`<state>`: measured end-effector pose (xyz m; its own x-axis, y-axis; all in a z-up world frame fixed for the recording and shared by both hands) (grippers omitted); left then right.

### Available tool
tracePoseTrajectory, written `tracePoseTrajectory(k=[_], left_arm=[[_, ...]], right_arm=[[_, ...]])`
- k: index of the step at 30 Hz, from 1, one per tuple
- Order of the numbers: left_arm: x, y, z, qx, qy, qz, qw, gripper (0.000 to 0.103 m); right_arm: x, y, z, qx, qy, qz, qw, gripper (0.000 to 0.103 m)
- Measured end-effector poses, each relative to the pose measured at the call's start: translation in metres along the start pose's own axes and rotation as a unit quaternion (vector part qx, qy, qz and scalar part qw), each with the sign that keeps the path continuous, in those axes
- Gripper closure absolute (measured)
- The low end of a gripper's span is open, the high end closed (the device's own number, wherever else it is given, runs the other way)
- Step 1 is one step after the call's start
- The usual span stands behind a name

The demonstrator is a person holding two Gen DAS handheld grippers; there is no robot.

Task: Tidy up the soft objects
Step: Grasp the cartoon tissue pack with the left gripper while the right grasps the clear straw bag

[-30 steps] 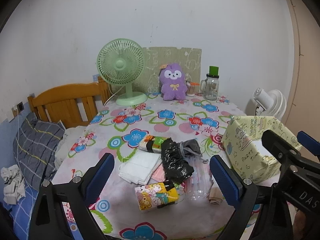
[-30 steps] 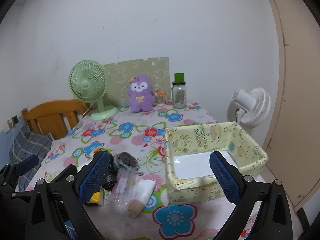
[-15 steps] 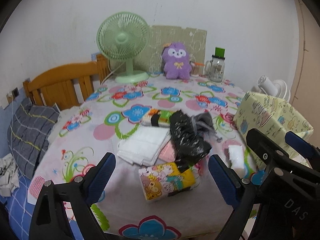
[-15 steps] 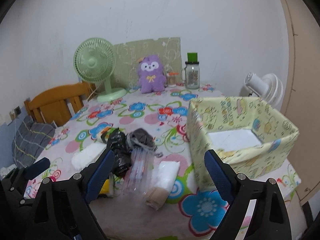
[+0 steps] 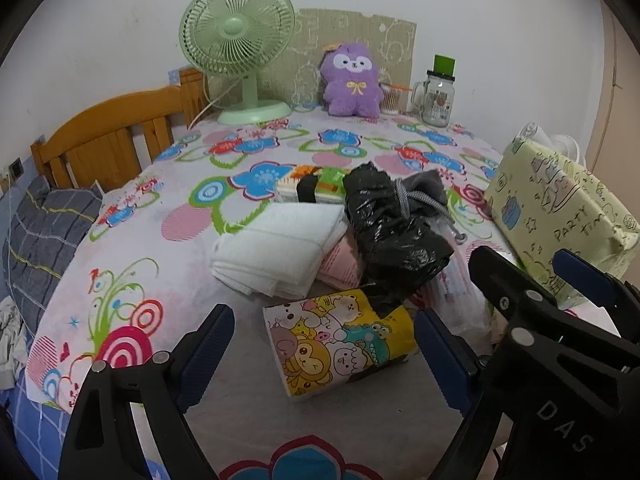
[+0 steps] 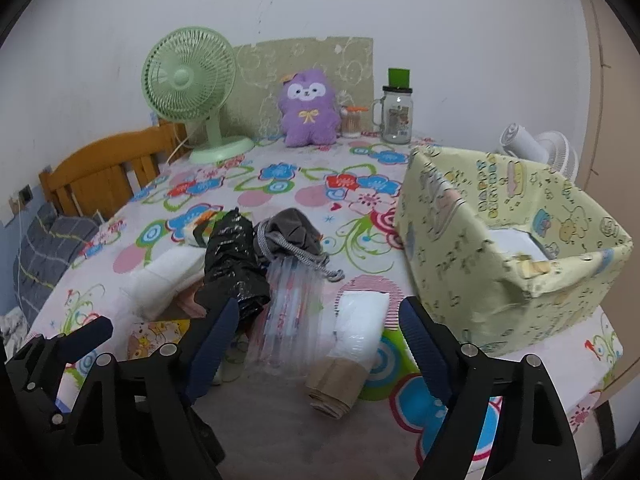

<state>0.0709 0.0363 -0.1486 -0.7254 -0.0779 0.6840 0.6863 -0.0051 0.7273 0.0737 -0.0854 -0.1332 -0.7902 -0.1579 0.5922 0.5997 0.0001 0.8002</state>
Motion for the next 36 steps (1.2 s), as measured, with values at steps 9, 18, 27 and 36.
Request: tracePoseTrajectory(k=[9, 18, 27, 36], left_arm=[[-0.01, 0.002, -0.002, 0.0, -0.018, 0.007, 0.9998, 0.011], [-0.021, -0.002, -0.011, -0.011, -0.014, 0.026, 0.9995, 0.019], [-0.019, -0.001, -0.009, -0.012, -0.003, 0.021, 0.9997, 0.054], [-0.013, 0.001, -0.013, -0.018, -0.008, 0.014, 0.9997, 0.08]], right_arm=[[-0.026, 0.002, 0.002, -0.005, 0.011, 0.033, 0.999, 0.03], [-0.053, -0.003, 0.005, -0.003, 0.033, 0.09, 0.995, 0.055], [-0.054, -0.002, 0.01, 0.006, 0.036, 0.086, 0.996, 0.06], [-0.046, -0.003, 0.008, 0.002, 0.044, 0.083, 0.996, 0.061]])
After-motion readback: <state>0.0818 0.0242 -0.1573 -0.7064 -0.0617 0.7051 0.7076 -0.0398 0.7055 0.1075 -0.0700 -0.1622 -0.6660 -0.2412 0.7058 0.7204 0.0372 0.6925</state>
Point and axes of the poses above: each gripper's, at about its wrist camera, not at the fingertips, and x roughly against the way its jaws point, z to its left, y to its top, the point moved 1 cm from there along -x, roughly the way its jaws point, and after that the axes turned 8 degrees about y, right-handed, at the moved point
